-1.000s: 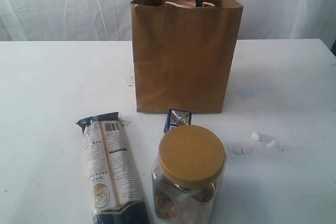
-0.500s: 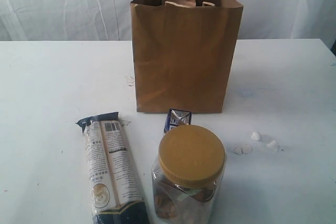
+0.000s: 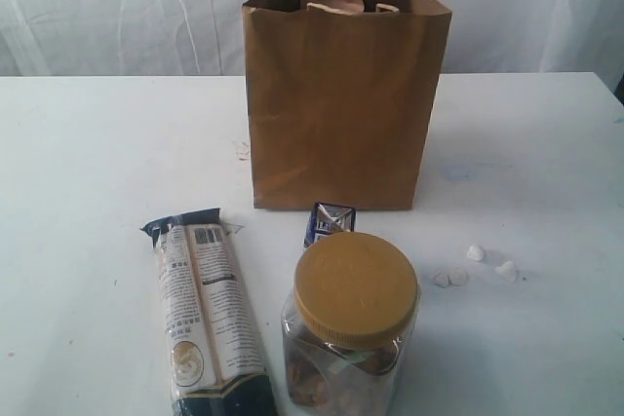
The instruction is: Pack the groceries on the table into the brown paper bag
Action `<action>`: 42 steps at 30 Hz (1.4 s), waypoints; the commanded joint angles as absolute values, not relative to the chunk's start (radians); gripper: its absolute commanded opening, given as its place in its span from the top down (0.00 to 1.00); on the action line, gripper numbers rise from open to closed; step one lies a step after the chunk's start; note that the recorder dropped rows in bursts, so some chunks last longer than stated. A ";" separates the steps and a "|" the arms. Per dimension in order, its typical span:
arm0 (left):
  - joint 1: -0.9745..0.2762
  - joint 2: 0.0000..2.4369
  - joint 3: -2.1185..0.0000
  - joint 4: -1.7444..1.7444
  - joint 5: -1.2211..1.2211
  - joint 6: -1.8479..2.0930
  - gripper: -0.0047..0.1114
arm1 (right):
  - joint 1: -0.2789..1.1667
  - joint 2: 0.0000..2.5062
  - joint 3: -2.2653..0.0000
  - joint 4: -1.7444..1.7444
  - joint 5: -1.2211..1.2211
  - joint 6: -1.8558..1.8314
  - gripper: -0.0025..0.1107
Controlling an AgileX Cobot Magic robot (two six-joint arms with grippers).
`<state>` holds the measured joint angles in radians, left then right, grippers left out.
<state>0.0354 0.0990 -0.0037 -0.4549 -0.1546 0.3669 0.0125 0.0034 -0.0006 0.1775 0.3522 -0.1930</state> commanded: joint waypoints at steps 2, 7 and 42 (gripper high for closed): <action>0.033 0.095 0.000 -0.471 -0.156 0.368 0.96 | 0.017 0.000 0.000 0.064 0.350 -0.205 0.98; 0.033 0.095 0.000 -0.471 -0.156 0.368 0.96 | 0.017 0.000 0.000 0.036 0.346 -0.205 0.98; 0.033 0.095 0.000 -0.458 -0.692 -0.331 0.96 | 0.017 0.000 0.000 0.036 0.346 -0.205 0.98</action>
